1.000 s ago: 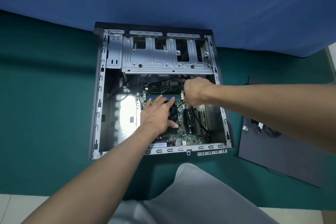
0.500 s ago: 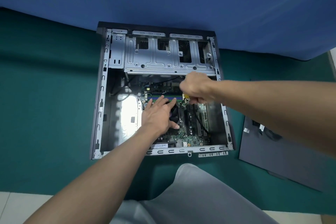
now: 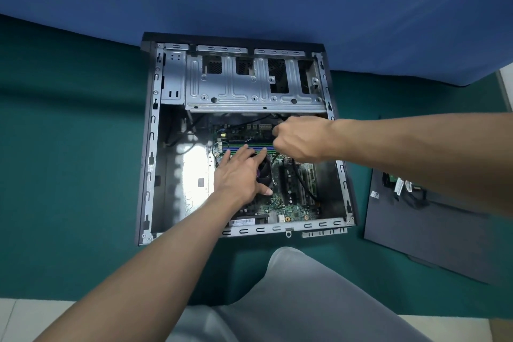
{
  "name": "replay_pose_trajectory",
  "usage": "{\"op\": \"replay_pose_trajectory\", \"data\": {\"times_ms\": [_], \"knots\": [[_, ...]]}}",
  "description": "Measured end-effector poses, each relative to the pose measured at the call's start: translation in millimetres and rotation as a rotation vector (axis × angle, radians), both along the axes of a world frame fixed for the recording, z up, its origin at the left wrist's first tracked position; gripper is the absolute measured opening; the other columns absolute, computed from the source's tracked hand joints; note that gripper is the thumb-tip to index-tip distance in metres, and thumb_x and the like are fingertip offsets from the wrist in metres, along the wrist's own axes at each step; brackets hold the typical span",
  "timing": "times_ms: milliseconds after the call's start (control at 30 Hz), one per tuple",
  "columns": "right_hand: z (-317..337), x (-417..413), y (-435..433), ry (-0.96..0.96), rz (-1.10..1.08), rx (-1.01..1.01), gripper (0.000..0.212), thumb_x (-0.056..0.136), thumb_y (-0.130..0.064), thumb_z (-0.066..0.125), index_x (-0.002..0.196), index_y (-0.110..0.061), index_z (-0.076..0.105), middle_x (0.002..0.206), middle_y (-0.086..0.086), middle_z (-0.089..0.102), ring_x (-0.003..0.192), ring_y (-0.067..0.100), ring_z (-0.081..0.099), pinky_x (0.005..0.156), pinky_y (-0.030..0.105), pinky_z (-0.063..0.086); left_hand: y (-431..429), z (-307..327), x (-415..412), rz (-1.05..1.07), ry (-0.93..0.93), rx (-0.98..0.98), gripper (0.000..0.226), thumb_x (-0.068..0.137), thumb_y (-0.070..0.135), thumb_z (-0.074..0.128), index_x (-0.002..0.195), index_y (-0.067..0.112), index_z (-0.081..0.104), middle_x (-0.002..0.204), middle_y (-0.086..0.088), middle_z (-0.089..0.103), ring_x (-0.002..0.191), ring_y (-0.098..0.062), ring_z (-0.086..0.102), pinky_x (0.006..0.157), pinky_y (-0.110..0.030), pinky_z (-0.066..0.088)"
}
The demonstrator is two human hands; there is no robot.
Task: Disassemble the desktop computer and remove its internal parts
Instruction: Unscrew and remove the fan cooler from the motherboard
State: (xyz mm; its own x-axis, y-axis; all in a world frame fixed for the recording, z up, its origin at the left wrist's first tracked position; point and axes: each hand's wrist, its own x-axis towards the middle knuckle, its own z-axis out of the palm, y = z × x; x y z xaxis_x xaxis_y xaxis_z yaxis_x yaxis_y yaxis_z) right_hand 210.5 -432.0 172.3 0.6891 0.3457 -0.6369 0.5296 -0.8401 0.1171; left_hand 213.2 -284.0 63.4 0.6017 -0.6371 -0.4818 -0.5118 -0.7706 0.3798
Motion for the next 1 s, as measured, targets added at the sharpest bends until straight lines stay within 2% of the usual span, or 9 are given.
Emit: {"op": "replay_pose_trajectory", "data": {"times_ms": [133,267,333,500,633,733,833,933,1000], "knots": [[-5.0,3.1,4.2,0.039,-0.666,0.267,0.035,0.091,-0.029,0.061,0.064,-0.009,0.054,0.06,0.007,0.055,0.053,0.019,0.057,0.046,0.024,0.041,0.2,-0.5,1.2,-0.007,0.006,-0.003,0.1,0.075,0.059,0.069,0.153,0.032,0.012,0.16,0.001,0.017,0.149,-0.013,0.001,0.12,-0.039,-0.004],[-7.8,11.4,12.9,0.164,-1.639,0.505,0.026,0.1,-0.022,0.042,0.095,0.0,0.054,0.055,0.008,0.056,0.031,0.011,0.043,0.033,0.018,0.03,1.1,-0.8,-0.2,0.014,0.005,-0.017,0.101,0.075,0.059,0.069,0.153,0.032,0.012,0.16,0.002,0.017,0.148,-0.013,0.001,0.119,-0.038,-0.004],[-1.8,15.4,12.0,0.319,-1.647,0.417,0.021,0.101,-0.016,0.034,0.099,-0.002,0.05,0.055,0.005,0.051,0.036,0.008,0.036,0.031,0.018,0.024,0.7,-0.8,0.0,0.014,0.01,-0.017,0.101,0.074,0.058,0.069,0.153,0.032,0.012,0.16,0.002,0.017,0.148,-0.012,0.001,0.119,-0.038,-0.005],[4.5,11.3,17.2,0.074,-0.696,0.08,0.023,0.093,-0.006,0.048,0.07,-0.006,0.053,0.069,0.009,0.056,0.054,0.016,0.051,0.04,0.023,0.036,-0.1,-1.8,0.0,0.017,0.009,-0.011,0.101,0.074,0.058,0.07,0.153,0.031,0.013,0.16,0.002,0.018,0.148,-0.012,0.001,0.12,-0.039,-0.004],[8.6,8.6,10.9,0.011,-0.246,0.041,0.033,0.091,-0.002,0.045,0.06,-0.01,0.039,0.057,0.004,0.043,0.047,0.014,0.043,0.038,0.022,0.031,-0.5,-3.1,-0.8,0.018,0.001,-0.009,0.102,0.074,0.058,0.07,0.153,0.032,0.013,0.16,0.003,0.018,0.148,-0.012,0.001,0.12,-0.038,-0.004],[2.1,11.4,2.2,0.039,-0.35,0.149,0.029,0.092,-0.014,0.055,0.063,-0.007,0.053,0.056,0.004,0.05,0.048,0.016,0.048,0.041,0.024,0.038,0.7,-4.1,0.1,0.02,0.008,-0.026,0.102,0.073,0.058,0.071,0.153,0.032,0.014,0.16,0.002,0.019,0.148,-0.012,0.002,0.119,-0.038,-0.005],[-4.0,6.0,1.5,0.051,-0.849,0.386,0.048,0.089,-0.046,0.061,0.066,-0.005,0.066,0.05,0.006,0.062,0.044,0.017,0.057,0.049,0.023,0.045,1.5,-4.2,-0.2,0.017,-0.002,-0.038,0.1,0.073,0.058,0.071,0.153,0.031,0.017,0.16,0.001,0.02,0.148,-0.013,0.003,0.12,-0.04,-0.003],[-8.9,6.2,6.9,0.084,-1.383,0.483,0.039,0.098,-0.034,0.049,0.077,-0.003,0.059,0.047,0.007,0.059,0.029,0.013,0.049,0.036,0.018,0.036,1.1,-4.4,0.1,0.022,0.004,-0.05,0.101,0.073,0.057,0.072,0.153,0.031,0.016,0.159,0.001,0.021,0.148,-0.013,0.003,0.119,-0.039,-0.004],[-6.3,10.6,9.8,0.184,-1.524,0.436,0.024,0.1,-0.019,0.04,0.085,-0.005,0.052,0.053,0.007,0.053,0.031,0.011,0.041,0.033,0.016,0.027,1.7,-3.9,0.4,0.022,0.011,-0.045,0.102,0.073,0.057,0.071,0.153,0.031,0.015,0.16,0.001,0.02,0.148,-0.013,0.003,0.119,-0.039,-0.004]]}}
